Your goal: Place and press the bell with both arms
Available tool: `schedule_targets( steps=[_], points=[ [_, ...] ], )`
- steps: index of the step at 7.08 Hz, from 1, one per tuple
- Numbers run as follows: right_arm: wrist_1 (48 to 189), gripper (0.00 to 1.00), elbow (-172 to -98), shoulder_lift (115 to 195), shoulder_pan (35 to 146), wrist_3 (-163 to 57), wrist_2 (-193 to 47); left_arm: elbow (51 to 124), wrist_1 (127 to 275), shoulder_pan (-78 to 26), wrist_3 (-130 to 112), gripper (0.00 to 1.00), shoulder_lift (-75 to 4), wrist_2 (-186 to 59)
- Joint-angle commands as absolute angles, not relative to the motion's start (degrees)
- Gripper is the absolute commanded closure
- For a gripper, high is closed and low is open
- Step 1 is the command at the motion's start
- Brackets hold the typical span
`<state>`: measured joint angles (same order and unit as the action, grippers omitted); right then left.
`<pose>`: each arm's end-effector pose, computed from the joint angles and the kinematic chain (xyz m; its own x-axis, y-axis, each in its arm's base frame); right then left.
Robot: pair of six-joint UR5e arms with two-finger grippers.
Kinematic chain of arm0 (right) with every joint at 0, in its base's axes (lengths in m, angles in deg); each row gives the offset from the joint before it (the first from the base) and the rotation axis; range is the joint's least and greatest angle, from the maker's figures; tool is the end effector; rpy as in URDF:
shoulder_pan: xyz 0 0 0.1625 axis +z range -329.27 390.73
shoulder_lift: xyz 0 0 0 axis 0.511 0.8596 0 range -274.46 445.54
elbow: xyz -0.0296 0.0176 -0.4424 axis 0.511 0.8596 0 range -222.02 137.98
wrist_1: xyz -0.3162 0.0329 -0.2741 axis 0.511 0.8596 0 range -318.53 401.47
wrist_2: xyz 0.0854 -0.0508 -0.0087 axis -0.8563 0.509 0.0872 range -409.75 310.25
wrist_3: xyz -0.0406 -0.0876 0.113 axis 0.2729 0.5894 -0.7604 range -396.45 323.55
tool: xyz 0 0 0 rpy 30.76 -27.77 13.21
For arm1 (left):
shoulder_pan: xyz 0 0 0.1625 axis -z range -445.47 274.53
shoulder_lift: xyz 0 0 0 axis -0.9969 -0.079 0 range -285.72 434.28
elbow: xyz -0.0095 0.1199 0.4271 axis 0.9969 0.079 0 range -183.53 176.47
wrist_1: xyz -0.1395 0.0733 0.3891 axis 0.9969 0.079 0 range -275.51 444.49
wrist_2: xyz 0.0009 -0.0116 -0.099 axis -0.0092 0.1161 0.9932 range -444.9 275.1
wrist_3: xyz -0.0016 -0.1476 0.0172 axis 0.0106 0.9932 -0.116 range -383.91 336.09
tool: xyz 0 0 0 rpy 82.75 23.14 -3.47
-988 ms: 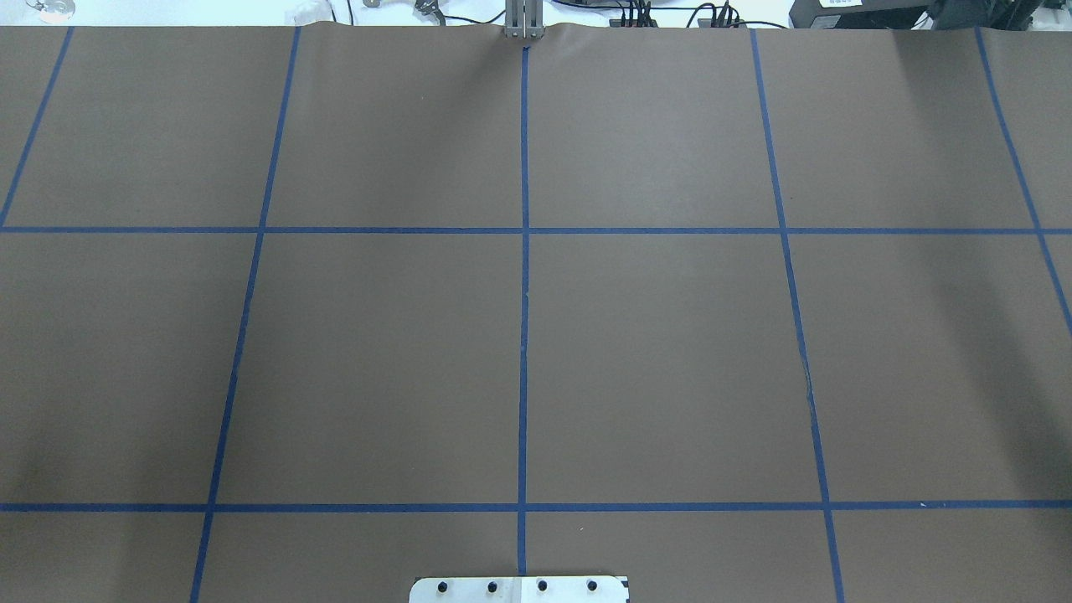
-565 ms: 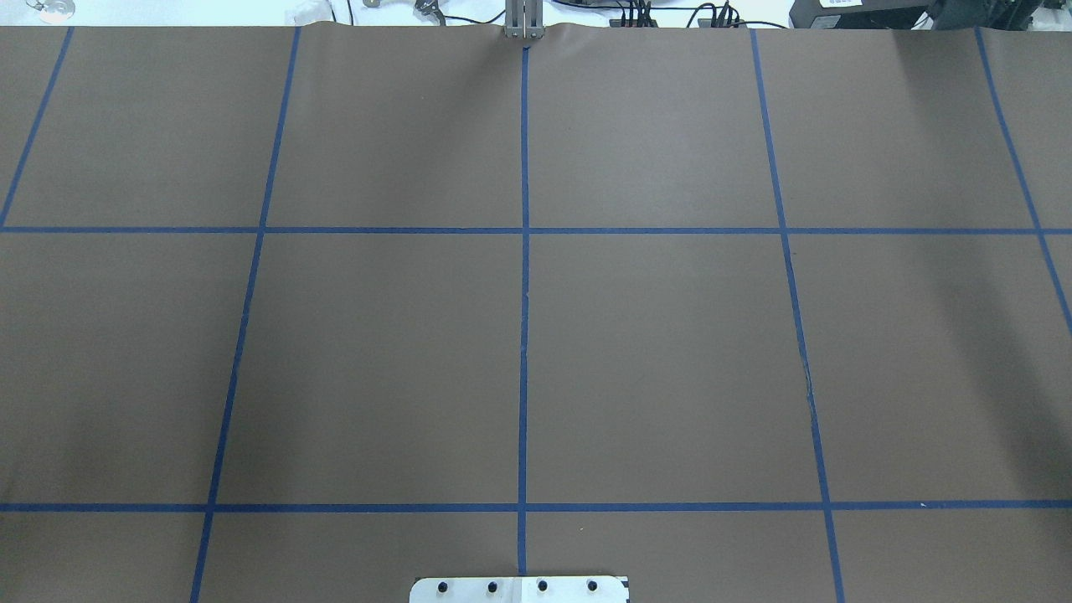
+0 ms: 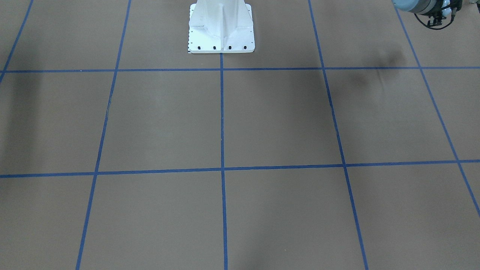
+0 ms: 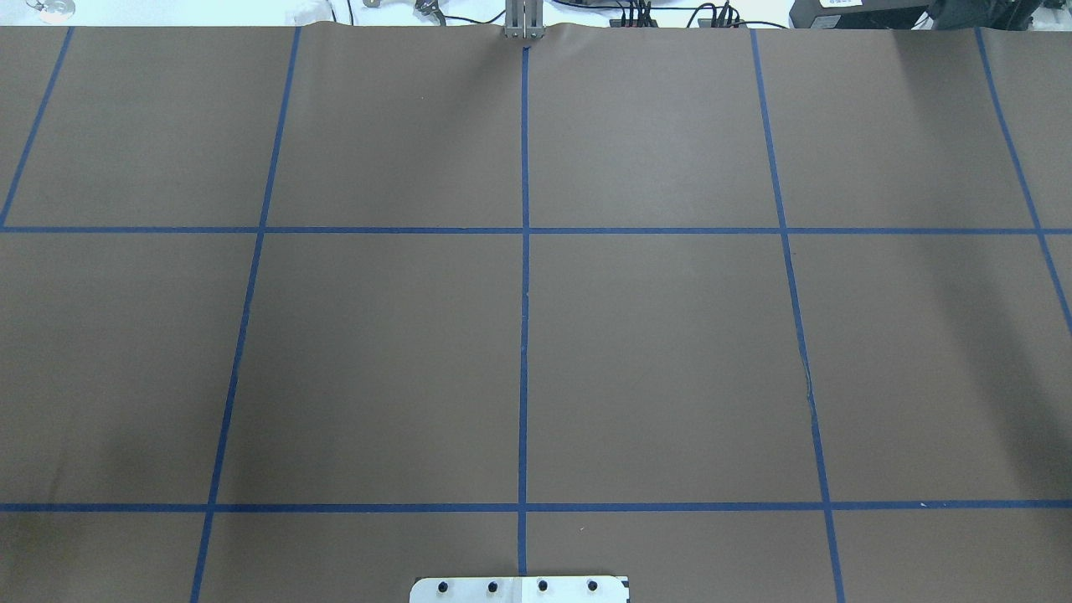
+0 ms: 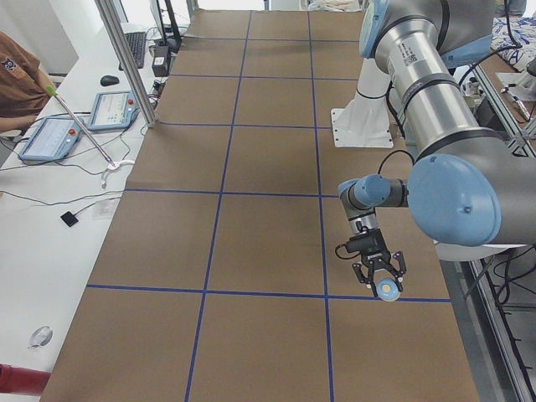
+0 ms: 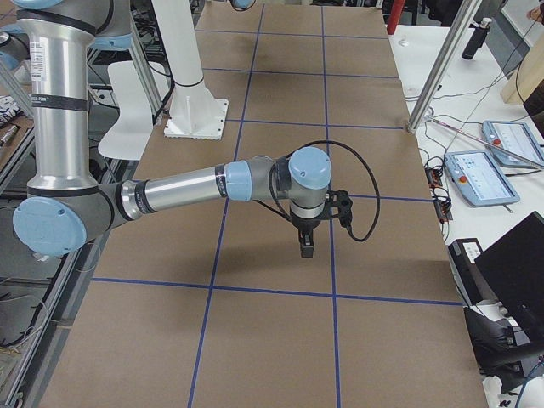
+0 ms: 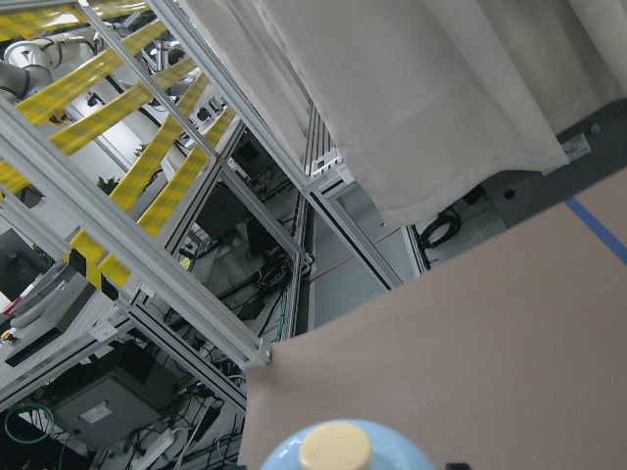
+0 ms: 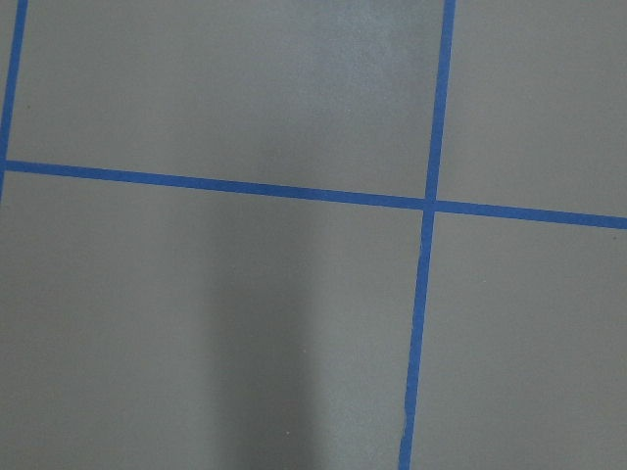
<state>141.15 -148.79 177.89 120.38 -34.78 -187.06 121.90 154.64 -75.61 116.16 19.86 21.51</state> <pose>0.0212 -0.4752 0.5989 0.6772 -0.0940 0.7298 0.0258 0.9942 0.1041 0.1664 -0.1216 0.6925 0.3954 -0.8153 0.4231 0.8764 0.4727 0.0920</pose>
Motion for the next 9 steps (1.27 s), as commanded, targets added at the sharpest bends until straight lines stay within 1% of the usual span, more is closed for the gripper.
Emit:
schedule_targets(
  steps=[1,2,3,5,7,8,9],
  points=[
    [141.14,0.00,-148.63,177.74,120.38,-34.78,-187.04,120.50,135.90,-63.21,107.01,1.00,0.09,15.96],
    [141.14,0.00,-148.54,177.48,120.38,-34.78,-187.04,118.05,131.73,-58.88,102.96,1.00,-6.34,13.83],
    [141.23,0.00,-148.11,177.39,120.38,-34.78,-187.04,116.72,130.82,-56.40,99.18,1.00,-10.58,12.68],
    [141.23,0.00,-147.93,177.13,120.38,-34.78,-187.04,114.53,130.81,-51.92,87.87,1.00,-20.41,0.77],
    [141.23,0.00,-147.14,177.12,120.38,-34.78,-187.04,114.34,131.51,-49.79,79.22,1.00,-29.83,-8.65],
    [141.32,0.00,-147.14,177.21,120.38,-34.78,-187.12,114.51,133.34,-50.05,75.97,1.00,-33.61,-13.48],
    [141.32,0.00,-147.31,177.65,120.38,-34.78,-187.47,114.42,140.32,-50.31,73.59,1.00,-35.39,-18.75]
  ],
)
